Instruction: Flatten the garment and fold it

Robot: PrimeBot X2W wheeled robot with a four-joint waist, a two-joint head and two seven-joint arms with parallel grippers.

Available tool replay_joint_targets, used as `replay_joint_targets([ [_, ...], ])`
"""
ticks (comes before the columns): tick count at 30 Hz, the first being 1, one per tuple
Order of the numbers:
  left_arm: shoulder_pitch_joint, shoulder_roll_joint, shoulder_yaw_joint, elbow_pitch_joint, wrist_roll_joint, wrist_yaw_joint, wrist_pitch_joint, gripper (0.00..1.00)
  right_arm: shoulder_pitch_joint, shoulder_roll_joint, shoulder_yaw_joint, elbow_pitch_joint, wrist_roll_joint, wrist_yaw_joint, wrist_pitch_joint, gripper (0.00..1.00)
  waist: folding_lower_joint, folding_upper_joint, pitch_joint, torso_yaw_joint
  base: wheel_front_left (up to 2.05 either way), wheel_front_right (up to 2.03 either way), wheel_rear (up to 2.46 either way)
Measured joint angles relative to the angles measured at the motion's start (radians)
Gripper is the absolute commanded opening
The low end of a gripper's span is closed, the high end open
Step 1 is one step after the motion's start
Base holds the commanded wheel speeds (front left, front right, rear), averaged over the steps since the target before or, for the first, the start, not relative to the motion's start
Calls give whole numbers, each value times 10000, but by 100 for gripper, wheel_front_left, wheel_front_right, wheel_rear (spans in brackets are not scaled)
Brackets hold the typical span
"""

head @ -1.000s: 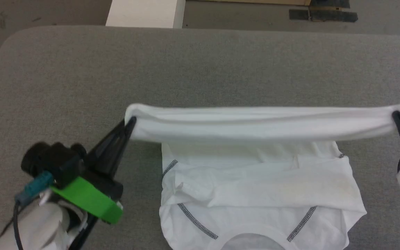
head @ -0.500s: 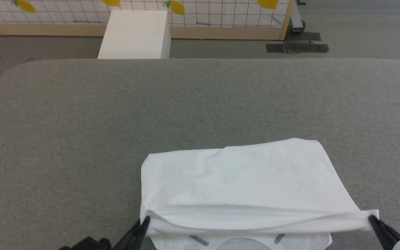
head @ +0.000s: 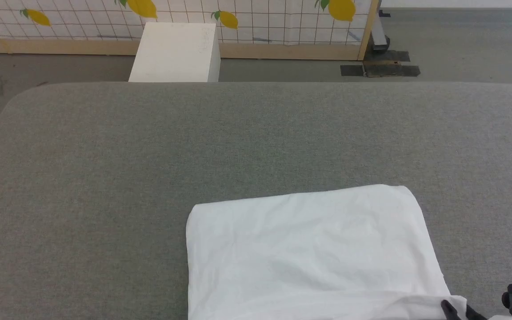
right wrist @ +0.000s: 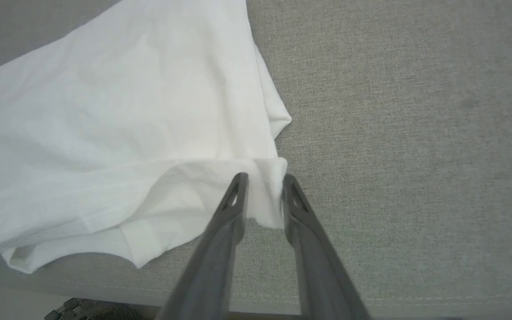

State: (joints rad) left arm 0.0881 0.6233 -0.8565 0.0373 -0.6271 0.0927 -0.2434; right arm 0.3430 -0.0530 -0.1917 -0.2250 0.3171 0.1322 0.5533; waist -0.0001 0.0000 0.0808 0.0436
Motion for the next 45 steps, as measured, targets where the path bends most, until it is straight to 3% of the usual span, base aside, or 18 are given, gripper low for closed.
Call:
replay_joint_targets([
  [3,-20,-150,240,31,-130,40,-54,100,-22,-2,-15,-96,40,0,-8,100,0,0,-53,77,0,0,0],
  [6,87,-359,1104,-362,-570,219,-92,100,-88,0,-155,-589,221,0,17,100,0,0,-106,138,0,0,0],
  [10,607,-1279,3827,-1733,-836,685,-132,100,-379,-4,-608,-1452,378,-2,155,100,0,0,-113,227,0,0,0],
  [14,1035,-2173,6113,-2901,606,1239,-146,100,-943,-121,-731,-1695,84,0,453,100,0,0,-3,261,0,0,0],
  [17,1080,-2920,7095,-3542,1611,1367,-148,100,-1343,-328,-635,-1480,-267,-2,763,100,0,0,130,301,0,0,0],
  [20,1174,-3377,7417,-3816,2297,1246,-146,100,-1605,-466,-387,-1035,-546,0,1108,100,0,1,281,376,0,0,0],
  [25,1230,-3745,7465,-3758,2851,675,-146,100,-1962,-773,-167,-226,-777,0,1287,100,0,0,581,569,0,0,0],
  [39,1100,-4138,7547,-3110,3375,-493,-146,100,-2725,-1484,368,2092,-784,0,1170,100,0,0,1321,1314,0,0,0],
  [40,1100,-4155,7580,-3078,3381,-535,-146,100,-2794,-1496,366,2194,-690,0,1166,97,1,0,1343,1346,0,0,0],
  [41,1099,-4178,7611,-3060,3405,-579,-146,100,-2843,-1501,380,2265,-623,-2,1168,42,1,0,1355,1365,0,0,0],
  [42,1099,-4207,7653,-3039,3419,-614,-146,100,-2903,-1499,368,2326,-539,0,1168,5,1,0,1360,1372,0,0,0],
  [43,1099,-4243,7689,-3022,3436,-640,-146,100,-2971,-1482,322,2403,-435,0,1168,0,1,0,1351,1367,0,0,0],
  [45,1100,-4297,7733,-2991,3444,-715,-146,100,-3087,-1467,284,2523,-343,2,1154,0,1,0,1307,1337,0,0,0],
])
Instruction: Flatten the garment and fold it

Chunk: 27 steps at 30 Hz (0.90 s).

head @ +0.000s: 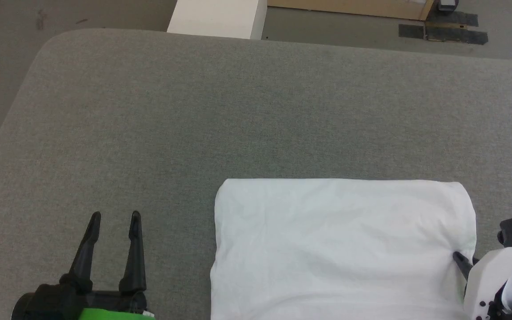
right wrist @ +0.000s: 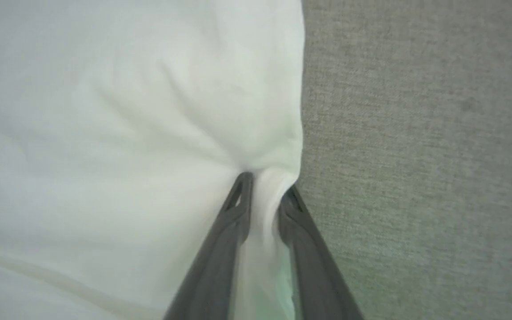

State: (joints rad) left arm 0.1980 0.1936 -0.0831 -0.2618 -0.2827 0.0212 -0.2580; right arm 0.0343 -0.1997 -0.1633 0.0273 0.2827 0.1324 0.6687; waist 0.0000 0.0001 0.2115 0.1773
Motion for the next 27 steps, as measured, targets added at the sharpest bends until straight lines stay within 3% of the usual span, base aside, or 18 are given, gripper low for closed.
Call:
replay_joint_targets([
  [5,5,-77,86,61,10,-130,0,100,-251,245,-640,196,104,4,-209,0,0,0,-236,-159,0,0,0],
  [12,55,-316,94,153,35,-255,0,100,-327,-541,-2219,77,-397,2,12,0,0,0,-650,-473,0,0,0],
  [16,61,-414,75,238,36,-341,0,100,-280,-802,-2506,-362,-426,2,303,0,0,0,-795,-624,0,0,0],
  [20,66,-594,75,299,65,-401,0,100,-181,-748,-1806,-1505,-86,-2,1028,0,0,0,-904,-728,0,0,0],
  [27,112,-861,119,456,63,-571,0,100,137,-140,773,-4107,566,-2,2874,0,0,0,-1023,-774,0,0,0],
])
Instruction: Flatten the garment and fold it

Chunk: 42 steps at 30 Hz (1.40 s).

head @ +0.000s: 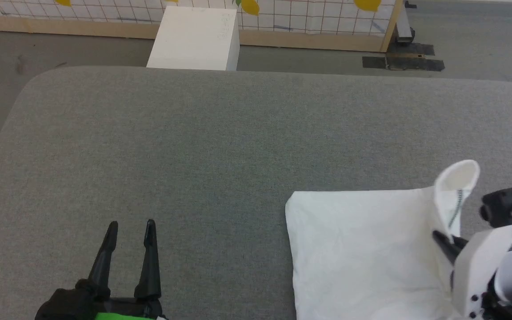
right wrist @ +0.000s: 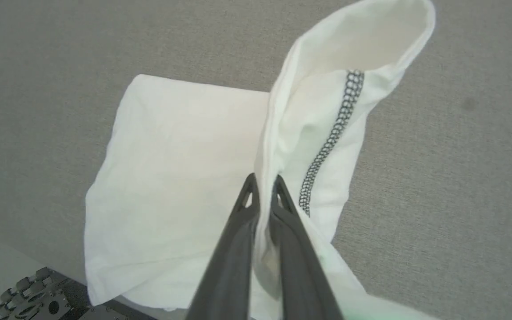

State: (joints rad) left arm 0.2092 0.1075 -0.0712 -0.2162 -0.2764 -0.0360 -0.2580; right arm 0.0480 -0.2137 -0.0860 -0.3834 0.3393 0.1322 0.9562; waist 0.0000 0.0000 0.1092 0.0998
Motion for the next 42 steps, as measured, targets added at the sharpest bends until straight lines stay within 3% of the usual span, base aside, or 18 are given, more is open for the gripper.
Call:
replay_joint_targets([
  [6,-20,-109,33,105,0,-188,0,100,-195,270,1868,-384,224,0,566,0,0,0,115,109,0,0,0],
  [11,-114,-188,21,244,0,-337,0,100,-966,612,3043,219,226,0,368,0,0,0,328,335,0,0,0],
  [23,-476,-389,-48,573,0,-516,0,100,-2155,1220,4063,3789,-531,0,-1055,0,0,0,606,818,0,0,0],
  [26,-522,-408,-56,663,0,-525,0,100,-2400,1379,4094,4738,-759,0,-1415,34,0,0,553,889,0,0,0],
  [27,-538,-416,-58,698,0,-525,0,100,-2467,1415,4119,5058,-823,0,-1507,62,0,0,519,904,0,0,0],
  [28,-546,-422,-58,725,0,-527,0,100,-2518,1432,4148,5285,-861,0,-1582,100,0,0,487,913,0,0,0],
  [32,-545,-441,-58,786,0,-560,0,100,-2760,1538,4236,5787,-851,0,-2153,100,1,0,292,919,0,0,0],
  [36,-439,-456,-71,784,0,-568,0,100,-2827,1601,3937,5308,-439,0,-2349,100,1,0,78,849,0,0,0],
  [42,-303,-470,-75,686,88,-573,0,100,-2103,1058,1728,3129,-495,0,-2224,100,1,0,-79,675,0,0,0],
])
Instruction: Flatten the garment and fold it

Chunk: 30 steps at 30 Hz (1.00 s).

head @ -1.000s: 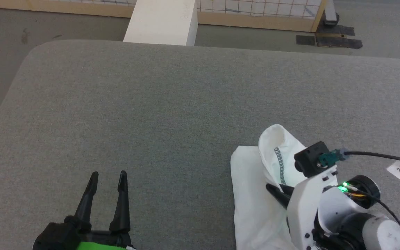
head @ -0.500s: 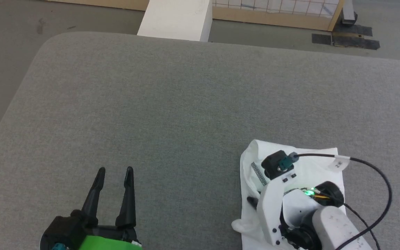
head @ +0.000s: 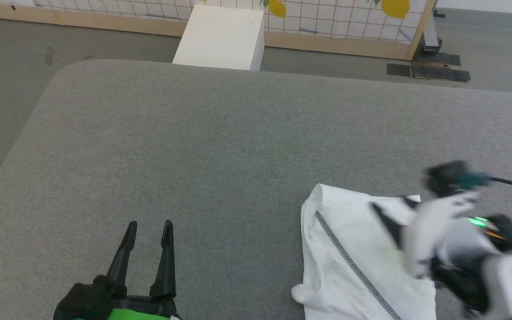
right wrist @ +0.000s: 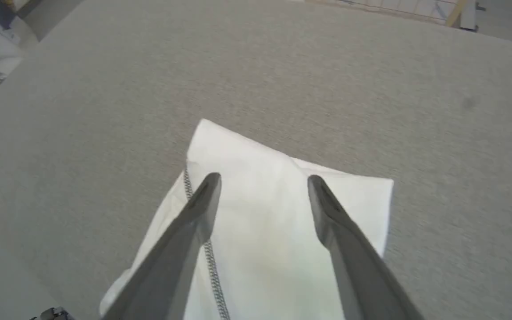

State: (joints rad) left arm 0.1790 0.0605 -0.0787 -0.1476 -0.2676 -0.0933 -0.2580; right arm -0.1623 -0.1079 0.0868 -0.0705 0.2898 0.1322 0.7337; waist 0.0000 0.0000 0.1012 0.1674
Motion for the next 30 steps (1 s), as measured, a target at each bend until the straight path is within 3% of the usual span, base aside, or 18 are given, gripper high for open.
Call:
replay_joint_targets([
  [5,102,8,59,-263,307,-21,0,100,1667,27,-2029,-1323,-182,-2,186,100,0,0,-45,-158,0,0,0],
  [10,109,38,82,-405,481,-21,0,100,2670,297,-2500,-1455,-316,-2,226,100,0,0,48,-291,0,0,0],
  [21,-9,242,10,-453,573,-27,0,100,1848,539,-2278,1260,-326,-2,-779,100,0,0,420,-80,0,0,0],
  [22,-14,272,12,-453,573,-27,0,100,1710,545,-2238,1503,-276,-2,-840,93,0,0,432,-40,0,0,0],
  [23,-15,290,13,-454,573,-27,0,100,1602,541,-2219,1691,-240,0,-849,49,0,0,438,-13,0,0,0],
  [25,-23,303,-13,-470,573,-27,2,100,1375,537,-2182,2077,-146,0,-972,0,0,0,437,45,0,0,0],
  [30,-65,301,-115,-573,587,-12,12,100,1050,558,-2201,2583,31,6,-1250,0,0,0,369,39,0,0,0],
])
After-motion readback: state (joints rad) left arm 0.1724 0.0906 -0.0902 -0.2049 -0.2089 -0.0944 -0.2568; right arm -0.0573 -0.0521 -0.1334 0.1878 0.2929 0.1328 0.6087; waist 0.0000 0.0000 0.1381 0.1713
